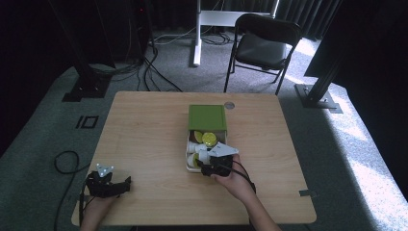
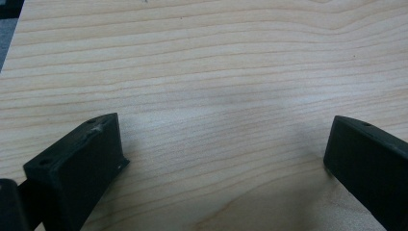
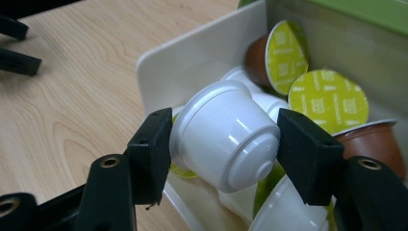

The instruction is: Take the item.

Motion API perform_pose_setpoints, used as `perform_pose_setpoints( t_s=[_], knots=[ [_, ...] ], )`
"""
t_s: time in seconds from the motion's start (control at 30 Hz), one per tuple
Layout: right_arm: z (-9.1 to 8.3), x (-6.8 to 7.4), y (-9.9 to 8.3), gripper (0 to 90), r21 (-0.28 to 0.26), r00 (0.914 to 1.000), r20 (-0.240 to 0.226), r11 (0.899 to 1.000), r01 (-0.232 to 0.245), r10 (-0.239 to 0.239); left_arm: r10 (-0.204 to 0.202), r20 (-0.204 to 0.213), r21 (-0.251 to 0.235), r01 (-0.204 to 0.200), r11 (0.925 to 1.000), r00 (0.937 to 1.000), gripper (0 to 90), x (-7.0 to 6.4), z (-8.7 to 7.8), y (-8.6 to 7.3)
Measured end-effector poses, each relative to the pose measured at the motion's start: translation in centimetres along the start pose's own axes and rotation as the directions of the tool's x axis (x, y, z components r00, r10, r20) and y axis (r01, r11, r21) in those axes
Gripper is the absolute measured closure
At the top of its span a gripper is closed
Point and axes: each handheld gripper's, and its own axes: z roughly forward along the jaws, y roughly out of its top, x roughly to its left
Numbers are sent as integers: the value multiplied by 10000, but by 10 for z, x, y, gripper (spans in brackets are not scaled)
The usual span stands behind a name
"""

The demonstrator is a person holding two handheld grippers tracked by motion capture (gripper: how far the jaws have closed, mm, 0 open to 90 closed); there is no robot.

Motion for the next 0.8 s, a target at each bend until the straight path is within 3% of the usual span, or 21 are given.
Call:
perform_pose_setpoints(
  t_s=[0.3, 0.53, 0.8],
  knots=[
    [-16, -11, 18, 395, -667, 10000, 28, 9978, -49, 51, -7, -2, -11, 7, 10000, 10000, 10, 0, 0, 0],
    [-29, -25, 34, 395, -1381, 9996, 280, 9904, -9, 48, 9, -2, 6, -9, 10000, 10000, 10, 0, 0, 0],
    [-37, -47, 44, 395, -1987, 9960, 877, 9801, 31, 147, 5, -7, -10, -5, 10000, 10000, 10, 0, 0, 0]
  ],
)
